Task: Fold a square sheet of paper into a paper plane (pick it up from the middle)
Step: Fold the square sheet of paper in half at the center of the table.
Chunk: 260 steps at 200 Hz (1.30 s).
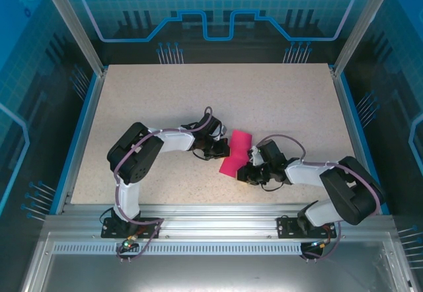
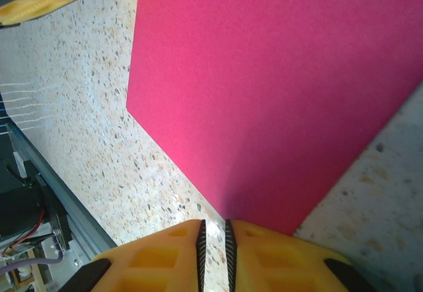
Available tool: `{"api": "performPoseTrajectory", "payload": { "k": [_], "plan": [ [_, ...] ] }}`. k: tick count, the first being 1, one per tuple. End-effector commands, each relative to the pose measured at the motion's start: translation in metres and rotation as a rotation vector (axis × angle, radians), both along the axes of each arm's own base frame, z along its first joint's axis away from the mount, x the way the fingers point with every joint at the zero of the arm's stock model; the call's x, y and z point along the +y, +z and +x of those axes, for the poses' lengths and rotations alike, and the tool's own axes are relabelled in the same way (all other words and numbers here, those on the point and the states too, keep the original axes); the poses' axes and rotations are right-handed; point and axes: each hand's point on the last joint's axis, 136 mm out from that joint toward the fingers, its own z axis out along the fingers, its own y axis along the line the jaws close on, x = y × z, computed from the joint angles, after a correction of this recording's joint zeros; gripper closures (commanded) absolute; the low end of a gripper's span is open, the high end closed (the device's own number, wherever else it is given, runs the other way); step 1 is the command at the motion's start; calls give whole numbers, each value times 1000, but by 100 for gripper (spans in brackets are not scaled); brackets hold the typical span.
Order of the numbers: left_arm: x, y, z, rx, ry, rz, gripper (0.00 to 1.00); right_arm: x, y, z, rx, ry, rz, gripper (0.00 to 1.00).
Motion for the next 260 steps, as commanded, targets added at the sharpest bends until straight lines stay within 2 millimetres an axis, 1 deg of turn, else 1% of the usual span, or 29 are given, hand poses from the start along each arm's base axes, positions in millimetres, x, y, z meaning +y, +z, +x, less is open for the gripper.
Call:
{"api": "performPoseTrajectory", "payload": {
  "k": [1,28,45,53,70,103,126,151,171,189,233,260],
  "plan": [
    [16,-27,-24,63,-28,102,100,-18,-1,-4,36,-54,-40,81],
    [15,-26,-24,58,-34,98,100,-21,37,24,-17,-121,90,81],
    [17,-26,-25,57,-43,109,100,-32,53,43,-23,-179,172,82],
    [17,-25,-25,51,-49,109,100,-36,58,49,-12,-195,207,82],
    [16,-24,-22,38,-50,111,100,-38,70,61,-5,-183,275,82],
    [14,-21,-17,19,-53,109,100,-38,76,77,-16,-146,251,81],
    [16,-22,-17,20,-43,113,100,-38,69,83,-46,-125,186,79],
    [15,-20,-16,19,-39,110,100,-28,58,80,-79,-46,79,78],
    [15,-19,-17,21,-43,114,100,-19,43,80,-78,-2,7,79],
    [15,-19,-18,24,-43,109,100,-19,29,82,-63,-13,-16,80],
    [16,-26,-20,35,-38,110,100,-22,9,81,-63,-11,-34,81],
    [19,-31,-25,44,-40,117,100,-34,-14,80,-24,-36,-115,81]
  ]
}}
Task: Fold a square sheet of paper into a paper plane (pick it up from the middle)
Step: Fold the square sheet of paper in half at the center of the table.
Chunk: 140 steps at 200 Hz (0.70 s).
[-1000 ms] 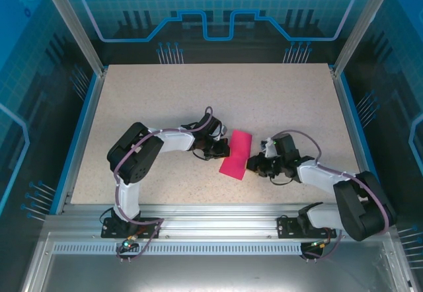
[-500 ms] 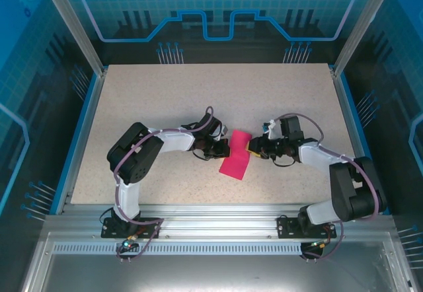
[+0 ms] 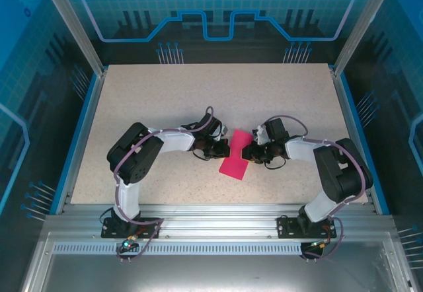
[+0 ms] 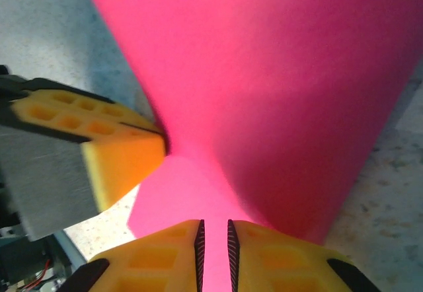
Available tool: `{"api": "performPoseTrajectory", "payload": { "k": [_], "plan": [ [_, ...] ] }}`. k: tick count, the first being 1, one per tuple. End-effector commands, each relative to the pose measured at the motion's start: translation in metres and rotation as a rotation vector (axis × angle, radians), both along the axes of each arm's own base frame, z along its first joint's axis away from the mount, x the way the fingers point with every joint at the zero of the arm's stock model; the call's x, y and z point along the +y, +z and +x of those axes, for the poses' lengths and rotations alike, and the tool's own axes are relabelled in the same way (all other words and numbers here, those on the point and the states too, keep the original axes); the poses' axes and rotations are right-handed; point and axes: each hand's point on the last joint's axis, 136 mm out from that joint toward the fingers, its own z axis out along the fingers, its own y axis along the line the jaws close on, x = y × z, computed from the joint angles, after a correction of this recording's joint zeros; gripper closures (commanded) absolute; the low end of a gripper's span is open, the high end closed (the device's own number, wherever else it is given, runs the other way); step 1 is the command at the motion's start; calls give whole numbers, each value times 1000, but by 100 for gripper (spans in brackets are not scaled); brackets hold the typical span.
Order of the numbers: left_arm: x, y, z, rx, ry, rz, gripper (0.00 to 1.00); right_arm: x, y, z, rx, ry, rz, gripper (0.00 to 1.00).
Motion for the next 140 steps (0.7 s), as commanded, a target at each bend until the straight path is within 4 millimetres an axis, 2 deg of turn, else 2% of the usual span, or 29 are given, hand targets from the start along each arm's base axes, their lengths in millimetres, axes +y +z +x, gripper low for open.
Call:
{"api": "performPoseTrajectory", "payload": {
  "k": [1,28,41,84,98,117,140],
  "plan": [
    [19,-31,-25,78,-6,108,100,-10,-22,-5,20,-5,-74,81],
    [18,-33,-27,84,-15,111,100,-18,-36,-9,55,-31,-112,81],
    [19,-34,-27,85,-17,114,100,-17,-35,-9,68,-34,-92,81],
    [21,-37,-29,92,-22,124,100,-12,9,11,-24,-48,30,79],
    [21,-37,-29,95,-21,124,100,-13,15,17,-48,-43,32,79],
    [22,-38,-30,98,-22,128,100,-14,12,22,-42,-38,39,78],
    [21,-38,-30,97,-23,127,100,-13,-1,24,-12,-31,39,79]
  ]
}}
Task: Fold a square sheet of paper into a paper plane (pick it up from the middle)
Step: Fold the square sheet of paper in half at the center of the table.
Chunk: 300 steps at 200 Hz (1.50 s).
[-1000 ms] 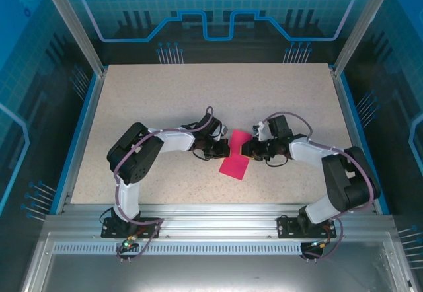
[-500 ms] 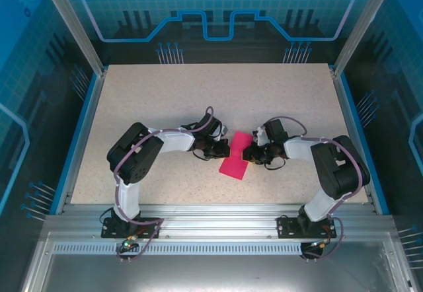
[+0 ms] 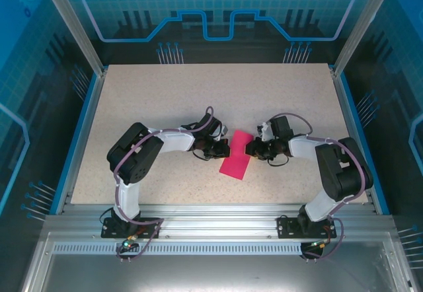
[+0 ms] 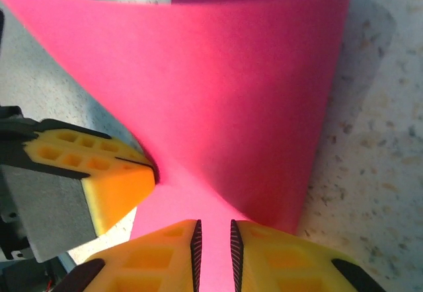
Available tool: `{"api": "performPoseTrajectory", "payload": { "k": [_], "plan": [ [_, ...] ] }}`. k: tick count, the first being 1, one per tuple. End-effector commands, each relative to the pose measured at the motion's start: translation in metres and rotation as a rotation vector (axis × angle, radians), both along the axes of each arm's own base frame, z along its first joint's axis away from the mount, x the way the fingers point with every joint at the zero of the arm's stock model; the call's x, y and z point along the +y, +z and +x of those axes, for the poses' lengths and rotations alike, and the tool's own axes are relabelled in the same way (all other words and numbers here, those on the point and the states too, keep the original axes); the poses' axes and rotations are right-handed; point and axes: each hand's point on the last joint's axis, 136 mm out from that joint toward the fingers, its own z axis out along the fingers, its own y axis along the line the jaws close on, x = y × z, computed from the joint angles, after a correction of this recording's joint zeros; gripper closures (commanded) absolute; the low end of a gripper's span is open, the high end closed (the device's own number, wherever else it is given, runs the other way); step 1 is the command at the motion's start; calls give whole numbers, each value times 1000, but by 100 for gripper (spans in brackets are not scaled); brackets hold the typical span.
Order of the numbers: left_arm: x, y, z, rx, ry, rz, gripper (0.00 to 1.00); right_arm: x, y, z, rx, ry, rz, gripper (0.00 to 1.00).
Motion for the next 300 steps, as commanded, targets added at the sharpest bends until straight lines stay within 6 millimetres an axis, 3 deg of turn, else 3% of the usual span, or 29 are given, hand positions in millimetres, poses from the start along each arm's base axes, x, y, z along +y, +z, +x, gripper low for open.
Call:
{"api": "performPoseTrajectory", "payload": {
  "k": [1,42,60,109,137,189,212,243,252,258,300],
  "plan": [
    [21,-38,-30,100,-20,127,100,0,-8,5,20,19,11,79],
    [22,-37,-30,100,-27,135,100,-12,-37,2,88,-25,-65,80],
    [23,-37,-32,102,-29,138,100,-10,-33,3,78,-25,-53,80],
    [22,-37,-31,102,-30,135,100,-4,7,24,-20,-1,-23,78],
    [22,-38,-31,102,-30,136,100,-9,-2,32,-1,-11,-17,78],
    [23,-38,-32,105,-32,136,100,-20,-35,27,80,-39,-74,79],
    [23,-39,-33,108,-35,139,100,-20,-28,30,62,-37,-62,79],
    [23,-39,-34,108,-37,139,100,-18,-1,47,5,-40,-14,78],
    [23,-38,-33,107,-37,138,100,-21,-2,46,16,-42,-20,78],
    [23,-38,-33,107,-36,138,100,-21,6,57,-11,-45,-17,78],
    [21,-36,-31,104,-38,133,100,-27,-20,60,47,-62,-40,78]
  ]
}}
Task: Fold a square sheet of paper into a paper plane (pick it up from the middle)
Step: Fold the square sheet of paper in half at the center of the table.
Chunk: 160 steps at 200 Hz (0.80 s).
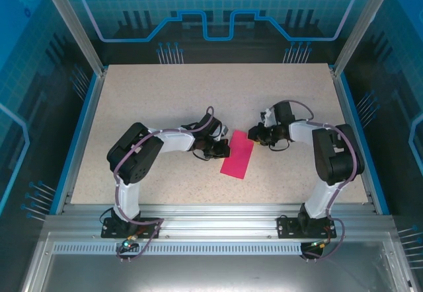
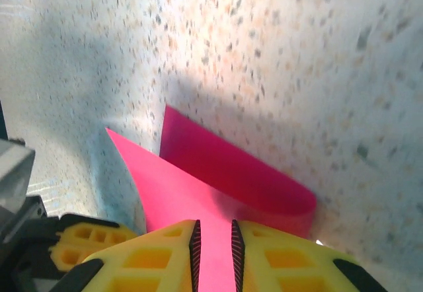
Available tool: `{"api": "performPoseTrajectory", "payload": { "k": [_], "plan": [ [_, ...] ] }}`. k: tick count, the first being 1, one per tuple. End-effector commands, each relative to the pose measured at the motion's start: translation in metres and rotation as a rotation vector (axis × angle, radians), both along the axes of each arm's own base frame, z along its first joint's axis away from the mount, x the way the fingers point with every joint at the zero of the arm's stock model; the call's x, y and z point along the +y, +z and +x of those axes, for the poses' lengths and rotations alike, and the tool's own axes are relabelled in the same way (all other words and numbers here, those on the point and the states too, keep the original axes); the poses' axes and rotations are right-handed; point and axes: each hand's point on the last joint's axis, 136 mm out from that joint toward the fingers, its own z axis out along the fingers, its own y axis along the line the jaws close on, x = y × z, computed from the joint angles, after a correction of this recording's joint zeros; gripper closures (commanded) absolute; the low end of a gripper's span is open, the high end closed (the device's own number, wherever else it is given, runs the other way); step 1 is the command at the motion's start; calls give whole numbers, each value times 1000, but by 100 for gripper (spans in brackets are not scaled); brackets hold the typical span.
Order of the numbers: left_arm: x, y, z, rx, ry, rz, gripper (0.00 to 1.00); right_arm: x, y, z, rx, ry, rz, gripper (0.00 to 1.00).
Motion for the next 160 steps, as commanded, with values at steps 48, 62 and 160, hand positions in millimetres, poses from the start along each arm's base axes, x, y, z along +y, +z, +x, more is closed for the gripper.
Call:
{"api": "performPoseTrajectory", "payload": {
  "k": [48,62,160],
  "plan": [
    [21,-34,-30,113,-24,130,100,-15,-37,-6,92,-28,-37,78],
    [21,-34,-31,114,-23,132,100,-15,-28,-1,76,-29,-18,78],
    [19,-30,-32,111,-26,122,100,-20,-31,12,86,-61,10,77]
  ]
}}
